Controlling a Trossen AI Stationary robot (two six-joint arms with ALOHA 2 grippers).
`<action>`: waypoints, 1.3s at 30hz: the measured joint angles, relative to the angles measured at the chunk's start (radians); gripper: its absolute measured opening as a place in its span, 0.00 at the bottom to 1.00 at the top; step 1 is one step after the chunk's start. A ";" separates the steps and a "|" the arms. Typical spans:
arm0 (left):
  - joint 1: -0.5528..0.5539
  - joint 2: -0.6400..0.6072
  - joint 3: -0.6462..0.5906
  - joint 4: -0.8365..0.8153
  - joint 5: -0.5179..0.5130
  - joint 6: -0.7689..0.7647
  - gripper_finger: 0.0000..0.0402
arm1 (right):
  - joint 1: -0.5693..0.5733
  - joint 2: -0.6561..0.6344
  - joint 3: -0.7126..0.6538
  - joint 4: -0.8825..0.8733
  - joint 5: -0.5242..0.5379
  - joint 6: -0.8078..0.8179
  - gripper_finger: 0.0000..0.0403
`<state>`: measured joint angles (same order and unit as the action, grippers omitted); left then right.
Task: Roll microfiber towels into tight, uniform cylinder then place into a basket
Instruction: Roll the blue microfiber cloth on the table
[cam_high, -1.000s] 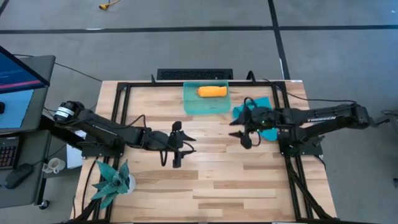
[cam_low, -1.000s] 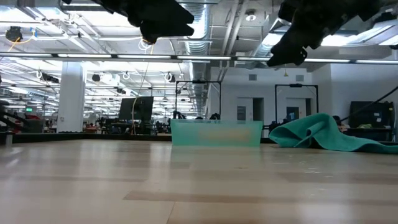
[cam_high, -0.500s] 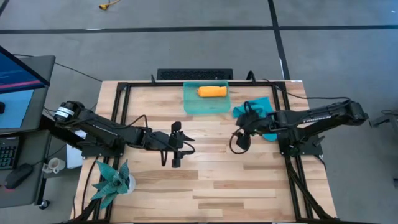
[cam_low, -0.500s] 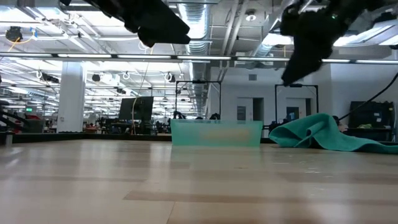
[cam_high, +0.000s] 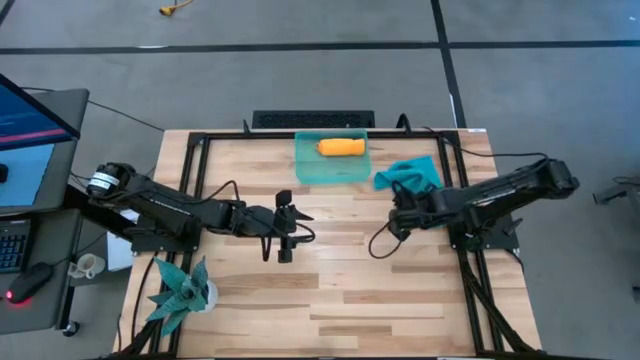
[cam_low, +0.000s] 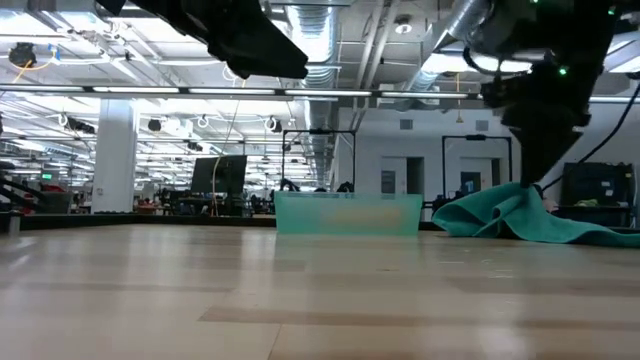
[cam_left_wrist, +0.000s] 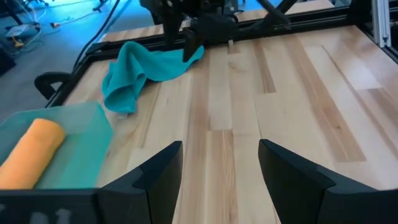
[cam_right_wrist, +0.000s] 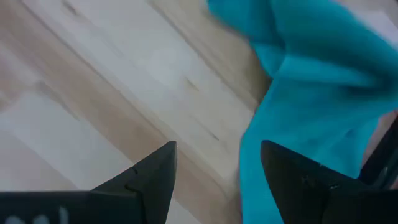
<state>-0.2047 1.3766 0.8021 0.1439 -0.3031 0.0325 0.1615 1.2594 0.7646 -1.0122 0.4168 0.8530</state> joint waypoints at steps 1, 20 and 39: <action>0.000 0.000 0.000 -0.001 0.000 -0.006 0.51 | 0.007 0.018 -0.001 -0.011 -0.002 0.009 0.63; -0.001 0.000 0.000 -0.049 0.003 -0.070 0.51 | 0.267 0.318 -0.001 -0.275 -0.027 0.357 0.63; -0.001 0.000 0.000 -0.040 0.003 -0.051 0.51 | 0.284 0.413 -0.003 -0.286 -0.150 0.479 0.63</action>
<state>-0.2058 1.3769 0.8024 0.1044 -0.3004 -0.0188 0.4450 1.6727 0.7620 -1.2987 0.2671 1.3322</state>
